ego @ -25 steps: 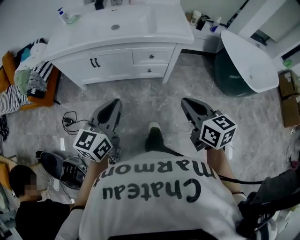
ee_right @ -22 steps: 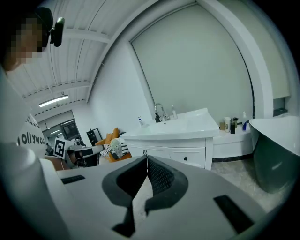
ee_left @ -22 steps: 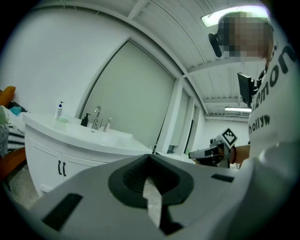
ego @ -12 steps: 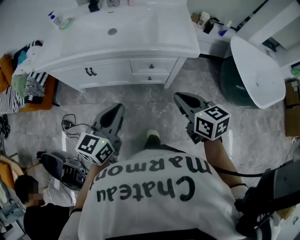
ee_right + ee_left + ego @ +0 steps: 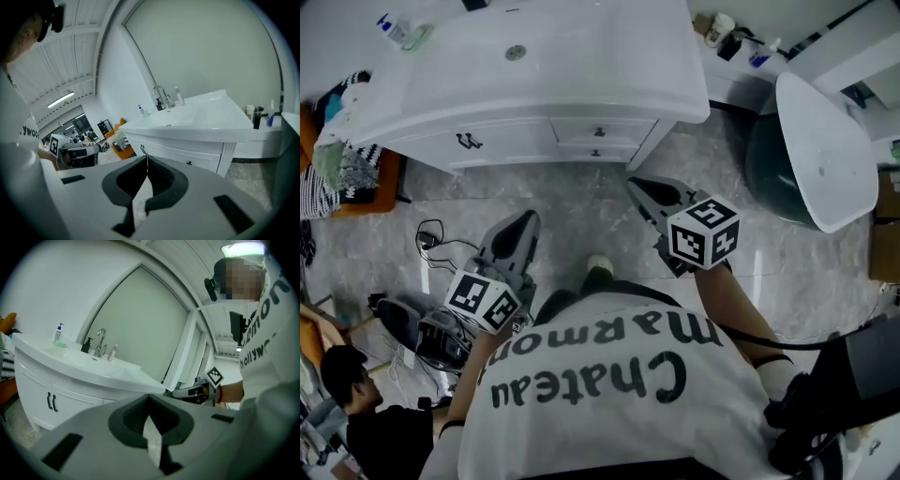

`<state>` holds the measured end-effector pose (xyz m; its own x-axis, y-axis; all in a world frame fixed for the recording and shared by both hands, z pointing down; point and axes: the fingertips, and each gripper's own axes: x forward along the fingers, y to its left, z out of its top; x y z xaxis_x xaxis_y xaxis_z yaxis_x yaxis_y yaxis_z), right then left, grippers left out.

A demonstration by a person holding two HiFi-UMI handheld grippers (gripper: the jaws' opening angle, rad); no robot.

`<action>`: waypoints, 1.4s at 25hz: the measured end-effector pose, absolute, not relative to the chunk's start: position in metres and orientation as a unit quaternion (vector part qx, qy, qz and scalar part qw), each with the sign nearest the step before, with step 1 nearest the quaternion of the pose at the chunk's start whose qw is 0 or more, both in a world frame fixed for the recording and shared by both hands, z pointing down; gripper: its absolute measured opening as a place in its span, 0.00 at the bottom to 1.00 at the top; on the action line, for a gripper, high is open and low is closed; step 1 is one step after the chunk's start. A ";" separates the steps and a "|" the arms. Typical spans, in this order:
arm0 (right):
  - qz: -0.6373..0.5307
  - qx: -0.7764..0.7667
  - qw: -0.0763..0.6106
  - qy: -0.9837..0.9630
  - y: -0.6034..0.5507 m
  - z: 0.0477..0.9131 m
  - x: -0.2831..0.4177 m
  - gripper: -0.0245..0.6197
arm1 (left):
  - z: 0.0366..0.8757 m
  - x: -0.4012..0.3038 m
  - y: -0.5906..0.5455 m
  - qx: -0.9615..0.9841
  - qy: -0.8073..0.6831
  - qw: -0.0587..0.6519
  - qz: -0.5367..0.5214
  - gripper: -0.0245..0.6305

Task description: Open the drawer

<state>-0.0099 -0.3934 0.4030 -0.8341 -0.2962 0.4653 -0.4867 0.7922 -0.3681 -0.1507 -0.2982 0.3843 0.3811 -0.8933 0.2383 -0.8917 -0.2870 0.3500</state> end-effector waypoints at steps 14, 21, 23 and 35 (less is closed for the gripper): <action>0.290 0.235 0.190 -0.908 -0.451 0.462 -0.039 0.06 | 0.421 -0.148 -0.358 0.823 -0.526 0.214 0.024 0.05; 0.316 0.259 0.167 -0.897 -0.480 0.494 -0.055 0.06 | 0.444 -0.158 -0.398 0.835 -0.505 0.214 0.045 0.05; 0.322 0.267 0.164 -0.893 -0.487 0.507 -0.061 0.06 | 0.453 -0.163 -0.404 0.835 -0.503 0.216 0.050 0.05; 0.308 0.322 0.168 -0.879 -0.527 0.601 -0.073 0.07 | 0.503 -0.201 -0.418 0.825 -0.516 0.220 0.068 0.05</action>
